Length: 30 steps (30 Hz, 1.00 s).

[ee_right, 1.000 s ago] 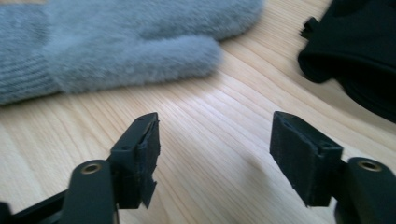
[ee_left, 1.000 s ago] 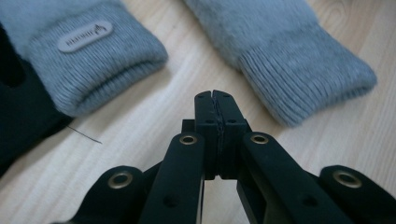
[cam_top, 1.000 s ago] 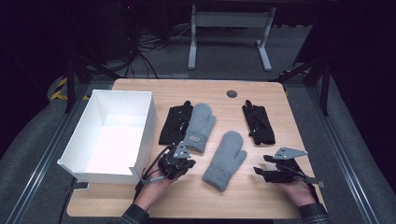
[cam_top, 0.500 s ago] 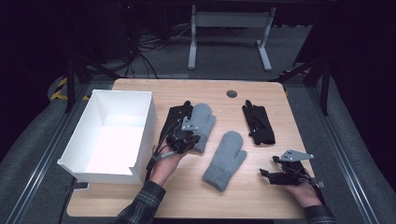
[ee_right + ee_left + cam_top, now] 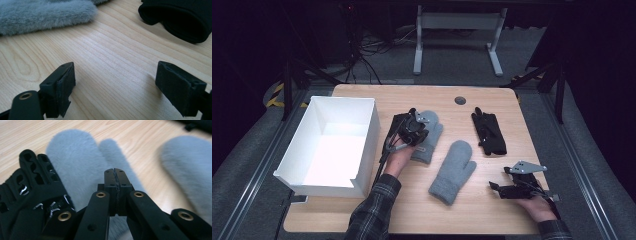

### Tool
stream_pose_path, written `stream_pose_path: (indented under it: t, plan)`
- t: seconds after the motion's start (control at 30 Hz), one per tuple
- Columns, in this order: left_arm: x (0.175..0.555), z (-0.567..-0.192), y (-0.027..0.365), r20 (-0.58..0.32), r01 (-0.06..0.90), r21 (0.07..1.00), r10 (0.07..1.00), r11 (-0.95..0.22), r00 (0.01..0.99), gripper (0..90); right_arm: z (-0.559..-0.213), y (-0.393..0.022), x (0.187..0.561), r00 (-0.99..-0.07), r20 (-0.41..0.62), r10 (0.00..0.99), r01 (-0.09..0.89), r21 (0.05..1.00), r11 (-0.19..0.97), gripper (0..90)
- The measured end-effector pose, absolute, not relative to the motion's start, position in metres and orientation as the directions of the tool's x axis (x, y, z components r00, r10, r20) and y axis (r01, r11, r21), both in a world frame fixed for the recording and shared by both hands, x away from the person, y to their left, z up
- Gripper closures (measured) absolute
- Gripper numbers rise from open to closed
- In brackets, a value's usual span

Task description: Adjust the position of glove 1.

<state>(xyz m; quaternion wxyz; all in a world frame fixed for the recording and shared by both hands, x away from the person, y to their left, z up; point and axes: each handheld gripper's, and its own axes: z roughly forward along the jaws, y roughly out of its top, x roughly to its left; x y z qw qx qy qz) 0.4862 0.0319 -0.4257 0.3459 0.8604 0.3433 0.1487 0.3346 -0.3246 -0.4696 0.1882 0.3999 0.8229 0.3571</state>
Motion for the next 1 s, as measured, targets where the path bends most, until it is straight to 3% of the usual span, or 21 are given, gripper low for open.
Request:
stream_pose_path:
  t: [0.3,1.0]
  plan:
    - [0.493,-0.446,0.029,-0.027,0.533,0.642,0.678,-0.551,0.734,90.0,-0.47,-0.324,0.334,-0.61,-0.024,0.792,0.524,0.738,0.426,16.6]
    - [0.442,-0.446,0.04,-0.099,0.458,0.626,0.519,-0.631,0.849,90.0,-0.47,-0.324,0.334,-0.609,-0.024,0.793,0.525,0.738,0.425,16.6]
